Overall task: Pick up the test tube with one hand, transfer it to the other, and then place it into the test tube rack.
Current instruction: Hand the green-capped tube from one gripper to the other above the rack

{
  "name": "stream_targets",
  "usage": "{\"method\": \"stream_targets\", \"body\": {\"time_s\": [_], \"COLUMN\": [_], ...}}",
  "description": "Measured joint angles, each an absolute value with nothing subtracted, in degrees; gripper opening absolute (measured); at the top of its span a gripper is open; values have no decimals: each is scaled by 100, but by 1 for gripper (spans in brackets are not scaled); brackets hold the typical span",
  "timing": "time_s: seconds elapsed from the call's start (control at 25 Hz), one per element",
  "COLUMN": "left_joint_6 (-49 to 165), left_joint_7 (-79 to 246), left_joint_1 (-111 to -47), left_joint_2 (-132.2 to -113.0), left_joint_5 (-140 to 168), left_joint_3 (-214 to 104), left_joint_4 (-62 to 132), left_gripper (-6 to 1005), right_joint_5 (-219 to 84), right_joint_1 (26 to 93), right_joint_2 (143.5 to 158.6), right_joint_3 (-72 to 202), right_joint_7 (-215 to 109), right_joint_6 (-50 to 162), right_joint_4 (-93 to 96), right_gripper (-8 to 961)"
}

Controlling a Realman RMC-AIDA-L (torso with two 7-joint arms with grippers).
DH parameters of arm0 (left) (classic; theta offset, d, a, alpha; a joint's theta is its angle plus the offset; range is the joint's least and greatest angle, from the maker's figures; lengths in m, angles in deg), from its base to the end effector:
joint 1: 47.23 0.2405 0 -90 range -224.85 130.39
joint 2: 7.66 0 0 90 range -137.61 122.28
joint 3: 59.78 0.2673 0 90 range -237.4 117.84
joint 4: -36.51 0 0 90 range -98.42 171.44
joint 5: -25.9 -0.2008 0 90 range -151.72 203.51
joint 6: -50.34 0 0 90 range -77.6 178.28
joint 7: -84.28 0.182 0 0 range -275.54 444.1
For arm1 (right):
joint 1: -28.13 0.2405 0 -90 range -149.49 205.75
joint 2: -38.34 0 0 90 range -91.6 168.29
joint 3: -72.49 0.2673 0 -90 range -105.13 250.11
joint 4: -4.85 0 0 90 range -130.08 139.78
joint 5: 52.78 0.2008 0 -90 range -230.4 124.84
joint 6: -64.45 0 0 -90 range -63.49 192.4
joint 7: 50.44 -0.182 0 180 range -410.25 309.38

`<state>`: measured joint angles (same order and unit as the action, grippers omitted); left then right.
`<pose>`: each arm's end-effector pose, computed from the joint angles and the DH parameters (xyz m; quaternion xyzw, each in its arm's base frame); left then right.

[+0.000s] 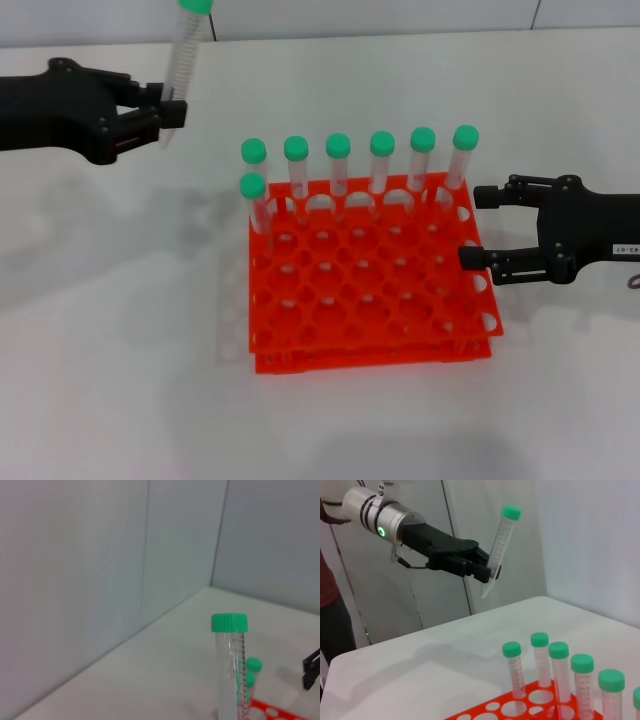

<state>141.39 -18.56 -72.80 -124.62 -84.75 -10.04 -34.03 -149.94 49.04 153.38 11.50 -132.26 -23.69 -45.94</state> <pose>-0.2051 0.3595 0.0412 -0.9485 -0.1770 -0.1836 0.1879 0.2405 0.3221 -0.0143 -0.9529 0.1465 0.2340 0.1258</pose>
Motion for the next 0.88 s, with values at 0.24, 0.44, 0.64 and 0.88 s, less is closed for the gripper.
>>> {"method": "stream_targets", "body": {"time_s": [0.24, 0.44, 0.64, 0.88], "left_joint_6": [14102, 13819, 13648, 13602], "left_joint_7": [-1115, -507, 26, 280], "left_joint_1": [-7373, -7537, -7757, -7950], "left_joint_2": [-12539, -12613, -12643, -12649], "left_joint_5": [-8051, -7946, -7939, -7934], "left_joint_3": [-1004, -1004, -1003, -982], "left_joint_4": [-2845, -2219, -1629, -1379], "left_gripper": [199, 199, 199, 199], "right_joint_5": [-14991, -14986, -14984, -14984], "right_joint_1": [4936, 4956, 4972, 5025], "right_joint_2": [15332, 15330, 15329, 15323], "right_joint_3": [1150, 1150, 1150, 1150], "right_joint_7": [-13227, -13227, -13278, -13316], "right_joint_6": [-2349, -2335, -2334, -2348], "right_joint_4": [-4590, -4577, -4603, -4617], "right_gripper": [769, 768, 766, 765]}}
